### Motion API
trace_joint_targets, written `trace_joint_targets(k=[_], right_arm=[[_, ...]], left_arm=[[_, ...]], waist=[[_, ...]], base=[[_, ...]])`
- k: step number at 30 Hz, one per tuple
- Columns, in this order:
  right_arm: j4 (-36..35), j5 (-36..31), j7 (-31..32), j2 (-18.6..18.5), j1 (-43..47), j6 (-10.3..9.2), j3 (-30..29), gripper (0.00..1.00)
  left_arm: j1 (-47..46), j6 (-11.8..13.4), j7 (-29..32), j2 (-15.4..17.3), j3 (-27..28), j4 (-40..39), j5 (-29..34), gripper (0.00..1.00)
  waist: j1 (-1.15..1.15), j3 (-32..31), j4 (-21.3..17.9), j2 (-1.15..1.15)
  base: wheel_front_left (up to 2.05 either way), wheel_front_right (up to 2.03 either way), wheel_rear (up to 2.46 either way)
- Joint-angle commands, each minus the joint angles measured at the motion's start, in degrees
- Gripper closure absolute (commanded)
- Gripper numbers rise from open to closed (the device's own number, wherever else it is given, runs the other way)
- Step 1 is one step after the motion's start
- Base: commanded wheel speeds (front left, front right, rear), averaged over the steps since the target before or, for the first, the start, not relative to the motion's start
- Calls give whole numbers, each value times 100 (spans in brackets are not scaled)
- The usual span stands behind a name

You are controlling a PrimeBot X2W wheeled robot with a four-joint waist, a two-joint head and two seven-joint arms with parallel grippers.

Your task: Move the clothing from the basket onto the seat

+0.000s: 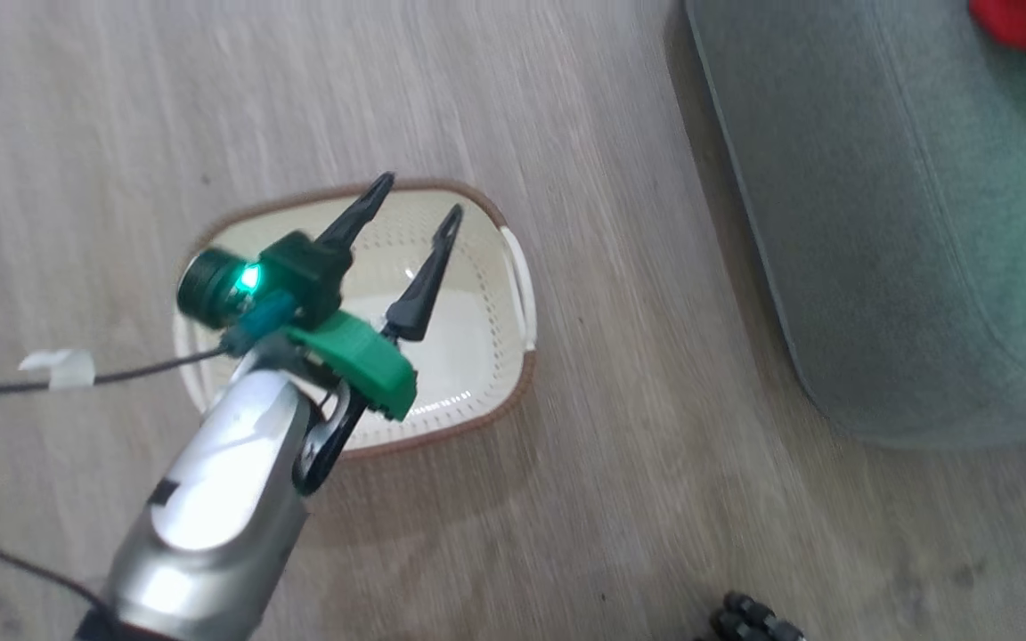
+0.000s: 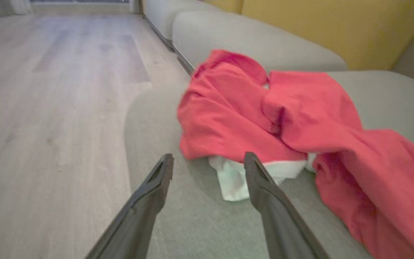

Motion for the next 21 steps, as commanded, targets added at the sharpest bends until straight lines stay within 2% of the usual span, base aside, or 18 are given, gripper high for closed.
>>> trace_joint_targets(k=[1, 6, 10, 21], right_arm=[[-380, 76, -52, -140, 165, -2, 220, 0], [-1194, 253, -53, -170, 586, -2, 714, 0], [-1555, 319, -53, -171, 784, -2, 1052, 0], [-1768, 556, -53, 96, 1295, -2, 1843, 0]], left_arm=[[85, 47, -71, 3, 288, -206, -43, 0], [495, 122, -71, -82, 776, -244, -2, 0], [815, 174, -72, -126, 1227, -268, 64, 0], [1681, 366, -72, -245, 2441, -345, 435, 0]], waist=[[1, -304, 213, -1], [1, -750, 508, -1], [1, -1085, 739, -1], [1, -1788, 1147, -1]], base=[[0, 0, 0], [0, 0, 0], [0, 0, 0], [0, 0, 0]])
